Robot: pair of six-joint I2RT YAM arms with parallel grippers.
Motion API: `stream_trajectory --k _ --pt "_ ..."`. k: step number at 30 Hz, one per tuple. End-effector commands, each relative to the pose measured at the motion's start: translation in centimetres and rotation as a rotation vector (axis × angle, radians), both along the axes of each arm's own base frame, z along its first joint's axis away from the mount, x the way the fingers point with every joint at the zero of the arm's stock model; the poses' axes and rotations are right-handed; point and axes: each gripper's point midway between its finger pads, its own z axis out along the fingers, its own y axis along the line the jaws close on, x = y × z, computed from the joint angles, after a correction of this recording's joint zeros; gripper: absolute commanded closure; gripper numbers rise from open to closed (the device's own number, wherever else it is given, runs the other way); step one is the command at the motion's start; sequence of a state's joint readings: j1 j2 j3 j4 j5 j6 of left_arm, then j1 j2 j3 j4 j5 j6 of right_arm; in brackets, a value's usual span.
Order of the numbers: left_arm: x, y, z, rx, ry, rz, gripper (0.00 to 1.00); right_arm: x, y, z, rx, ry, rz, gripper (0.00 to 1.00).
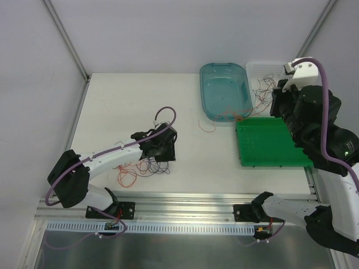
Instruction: Untangle the cables
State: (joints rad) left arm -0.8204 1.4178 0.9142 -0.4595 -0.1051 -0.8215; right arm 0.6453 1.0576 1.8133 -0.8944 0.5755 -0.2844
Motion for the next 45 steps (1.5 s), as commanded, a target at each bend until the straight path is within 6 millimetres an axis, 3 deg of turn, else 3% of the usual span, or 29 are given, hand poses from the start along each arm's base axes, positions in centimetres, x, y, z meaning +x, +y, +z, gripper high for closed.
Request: stream_trajectory --k 1,3,4,5,7,10,11,12,14,15,17,18,20,21,24,25,28,31,33,34,35,38,41,42,45 --pt "0.7 -1.7 3.1 -0.078 -0.041 -0.007 0.62 -0.4 -2.5 4.8 0.045 -0.154 -0.072 0.99" --pt "0.9 -1.8 4.5 -0.106 -0.073 -0.011 0.58 -0.2 -3.8 5.3 0.039 -0.175 -0.132 0.99" --pt "1.0 -2.0 5.3 -0.124 -0.087 -0.018 0.52 -0.3 -4.4 5.5 0.037 -0.186 -0.155 0.99" --pt "0.9 -2.5 7.5 -0.177 -0.122 -0.043 0.43 -0.2 -5.8 5.6 0.009 -0.196 -0.218 0.99" --pt "0.9 -2.5 8.0 -0.186 -0.134 -0.052 0.39 -0.1 -6.7 5.7 0.001 -0.203 -0.265 0.99" --pt "0.9 -2.2 9.6 -0.210 -0.177 -0.056 0.22 0.7 -8.2 4.1 -0.031 -0.186 -0.347 0.99" --pt "0.9 -1.8 10.1 -0.214 -0.199 -0.053 0.16 1.4 -8.4 1.9 -0.054 -0.144 -0.360 0.99" --pt "1.3 -1.3 10.3 -0.203 -0.217 -0.043 0.13 1.8 -9.3 1.2 -0.031 -0.150 -0.409 0.99" --pt "1.5 -0.3 10.5 -0.200 -0.217 -0.031 0.09 3.0 -9.5 -1.6 -0.004 -0.098 -0.405 0.99" --pt "1.6 0.1 10.5 -0.202 -0.211 -0.036 0.05 3.5 -10.5 -4.2 0.027 -0.047 -0.453 0.99" --pt "2.3 1.9 10.3 -0.188 -0.207 0.004 0.02 4.3 -10.6 -6.7 0.079 -0.004 -0.444 0.99" --pt "2.5 2.6 10.4 -0.180 -0.214 0.006 0.01 4.9 -11.8 -9.4 0.089 0.039 -0.484 0.99" --pt "3.1 4.9 10.5 -0.166 -0.216 0.052 0.01 5.7 -11.8 -12.3 0.170 0.086 -0.485 0.99" --pt "3.2 5.7 10.5 -0.150 -0.226 0.052 0.01 6.0 -12.5 -14.8 0.194 0.126 -0.514 0.99" --pt "4.0 9.0 11.2 -0.093 -0.267 0.097 0.01 6.8 -13.1 -19.1 0.294 0.207 -0.559 0.99" --pt "4.2 9.8 11.5 -0.076 -0.281 0.108 0.01 7.2 -12.8 -21.7 0.335 0.278 -0.551 0.99" --pt "4.6 13.2 11.3 0.001 -0.296 0.155 0.01 6.9 -13.0 -25.9 0.451 0.382 -0.606 0.99" --pt "4.7 16.2 10.8 0.059 -0.304 0.203 0.01 6.4 -13.3 -29.8 0.544 0.494 -0.656 0.90" --pt "4.7 18.0 10.3 0.106 -0.308 0.236 0.01 5.6 -13.4 -32.2 0.582 0.582 -0.692 0.77" --pt "4.4 18.6 9.7 0.130 -0.299 0.244 0.01 5.3 -13.4 -32.7 0.580 0.603 -0.700 0.72" --pt "4.3 19.3 9.7 0.151 -0.311 0.249 0.01 5.0 -13.5 -33.1 0.575 0.617 -0.709 0.58" --pt "3.8 21.2 8.6 0.232 -0.316 0.291 0.01 4.7 -13.0 -32.5 0.571 0.610 -0.679 0.35" --pt "3.6 22.0 7.5 0.259 -0.339 0.317 0.01 4.8 -11.7 -30.4 0.517 0.569 -0.593 0.25" --pt "3.3 21.7 6.6 0.242 -0.327 0.320 0.01 5.0 -10.1 -29.2 0.481 0.551 -0.513 0.23" --pt "3.5 21.3 6.4 0.208 -0.337 0.330 0.01 5.2 -5.8 -27.3 0.420 0.531 -0.340 0.22"
